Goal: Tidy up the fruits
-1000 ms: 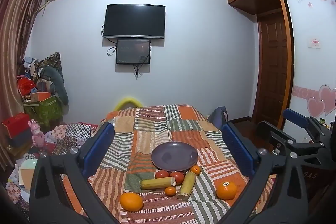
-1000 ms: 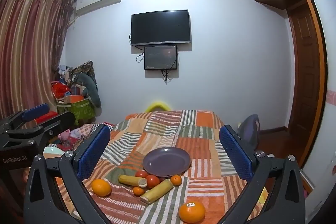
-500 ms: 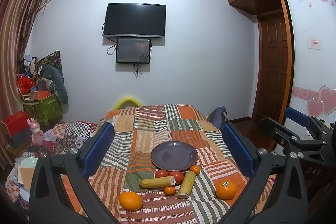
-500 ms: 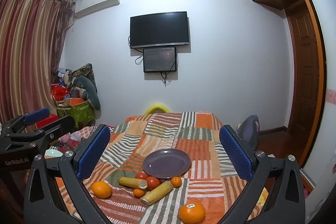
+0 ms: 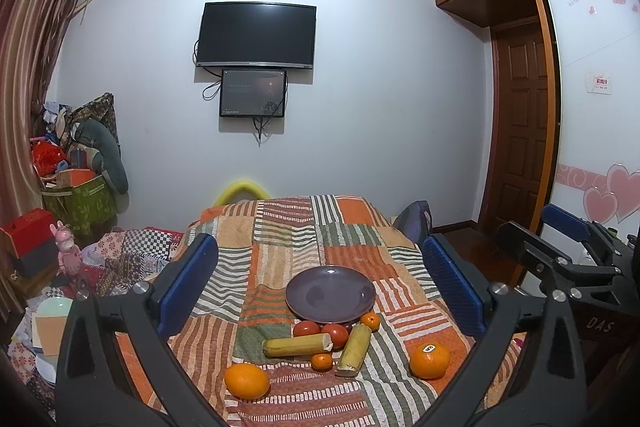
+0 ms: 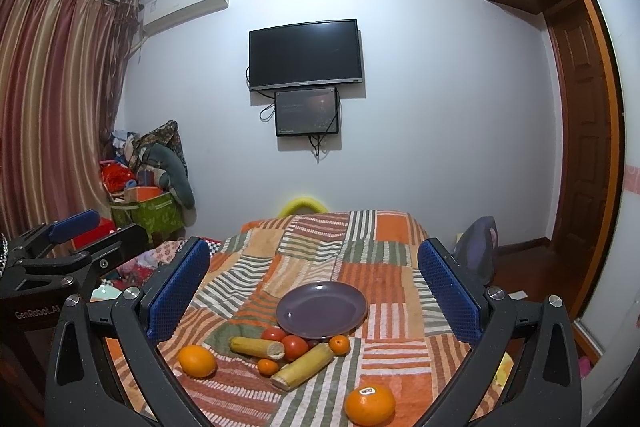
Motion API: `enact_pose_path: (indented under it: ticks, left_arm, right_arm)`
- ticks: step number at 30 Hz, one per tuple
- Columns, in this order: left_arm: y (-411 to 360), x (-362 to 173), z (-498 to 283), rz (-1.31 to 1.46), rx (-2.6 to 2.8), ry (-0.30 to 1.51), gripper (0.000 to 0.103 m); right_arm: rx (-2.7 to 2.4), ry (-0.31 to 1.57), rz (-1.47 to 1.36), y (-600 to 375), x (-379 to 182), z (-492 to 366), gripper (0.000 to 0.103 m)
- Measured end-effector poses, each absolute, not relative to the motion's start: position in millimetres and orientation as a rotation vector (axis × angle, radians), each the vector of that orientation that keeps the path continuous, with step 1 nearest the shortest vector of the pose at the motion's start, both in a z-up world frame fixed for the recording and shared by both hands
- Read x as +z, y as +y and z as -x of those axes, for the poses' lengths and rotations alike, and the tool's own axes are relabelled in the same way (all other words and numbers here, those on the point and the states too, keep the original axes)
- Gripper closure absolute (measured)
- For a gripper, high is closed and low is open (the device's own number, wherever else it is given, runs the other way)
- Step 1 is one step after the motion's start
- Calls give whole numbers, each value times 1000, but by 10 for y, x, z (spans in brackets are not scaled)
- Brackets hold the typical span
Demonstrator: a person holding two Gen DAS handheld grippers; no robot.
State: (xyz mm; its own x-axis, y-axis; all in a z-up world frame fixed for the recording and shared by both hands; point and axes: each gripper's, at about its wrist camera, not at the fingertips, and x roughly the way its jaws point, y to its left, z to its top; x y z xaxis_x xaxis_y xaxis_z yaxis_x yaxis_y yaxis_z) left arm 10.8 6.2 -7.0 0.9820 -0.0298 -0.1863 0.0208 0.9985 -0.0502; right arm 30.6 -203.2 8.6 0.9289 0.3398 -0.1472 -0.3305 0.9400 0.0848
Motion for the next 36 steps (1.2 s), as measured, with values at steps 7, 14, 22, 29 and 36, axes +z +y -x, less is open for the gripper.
enact_pose_path:
  ticks: [7, 14, 22, 29, 36]
  left_arm:
    - [65, -77, -111, 49, -25, 187, 0]
    - [68, -87, -119, 49, -26, 189, 0]
    - [65, -104, -130, 48, -23, 190, 0]
    - [75, -123, -150, 52, -21, 194, 0]
    - [76, -127, -164, 54, -24, 198, 0]
  right_arm:
    - [343, 162, -59, -2025, 77, -309, 0]
    - [345, 165, -59, -2017, 75, -311, 0]
    - [350, 167, -62, -2019, 75, -319, 0]
    - [362, 171, -63, -2019, 59, -321, 0]
    - [365, 176, -64, -2010, 60, -316, 0]
